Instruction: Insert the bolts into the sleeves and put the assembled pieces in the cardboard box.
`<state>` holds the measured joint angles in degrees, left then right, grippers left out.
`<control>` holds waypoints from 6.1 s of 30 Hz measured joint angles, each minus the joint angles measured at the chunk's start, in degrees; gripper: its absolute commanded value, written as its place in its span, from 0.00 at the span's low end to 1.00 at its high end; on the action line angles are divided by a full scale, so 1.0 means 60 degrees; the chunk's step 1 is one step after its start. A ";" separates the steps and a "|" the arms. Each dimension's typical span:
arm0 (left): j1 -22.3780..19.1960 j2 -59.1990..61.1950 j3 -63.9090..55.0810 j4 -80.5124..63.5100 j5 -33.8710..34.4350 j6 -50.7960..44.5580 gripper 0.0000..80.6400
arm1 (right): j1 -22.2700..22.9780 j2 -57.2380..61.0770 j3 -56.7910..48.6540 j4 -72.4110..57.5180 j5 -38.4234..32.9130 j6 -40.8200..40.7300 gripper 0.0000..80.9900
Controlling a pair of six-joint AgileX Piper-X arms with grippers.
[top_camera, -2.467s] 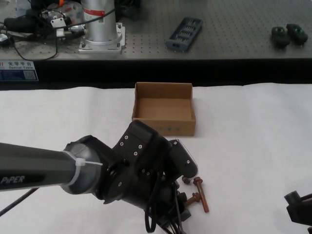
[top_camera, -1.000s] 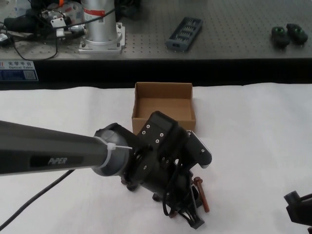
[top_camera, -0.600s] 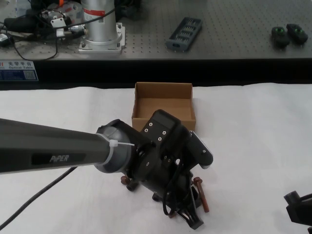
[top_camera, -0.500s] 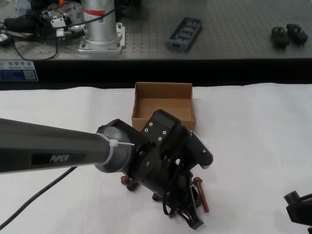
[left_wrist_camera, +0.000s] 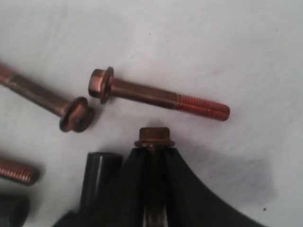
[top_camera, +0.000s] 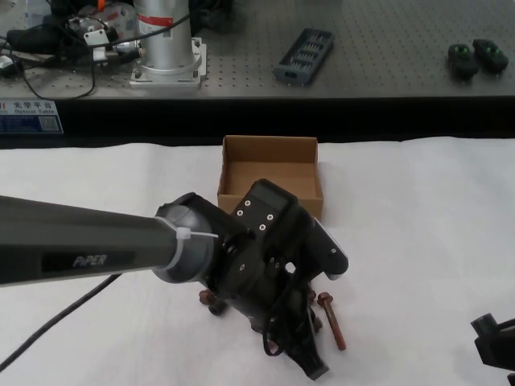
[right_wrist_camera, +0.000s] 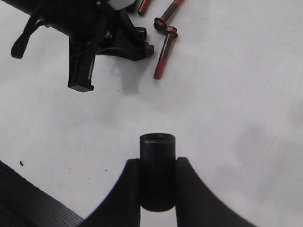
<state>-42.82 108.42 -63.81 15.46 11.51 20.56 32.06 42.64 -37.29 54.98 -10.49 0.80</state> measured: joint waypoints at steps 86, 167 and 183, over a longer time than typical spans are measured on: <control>0.1676 -0.4474 0.0264 -0.5377 0.6005 -0.8529 0.01 | 0.0000 0.3115 0.0000 -1.0344 -0.6080 0.3936 0.03; 0.1205 -0.4482 0.0264 -0.5603 0.5833 -0.8812 0.01 | -0.0494 0.3115 0.0000 -1.0412 -0.6982 0.4077 0.03; 0.1624 -0.4499 0.0264 -0.5247 0.5697 -0.8671 0.01 | -0.0494 0.3140 0.0000 -1.0424 -0.6885 0.4174 0.03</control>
<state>-33.08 81.43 -62.23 -16.02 45.69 -31.46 29.10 61.48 -37.29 -7.56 -51.80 25.84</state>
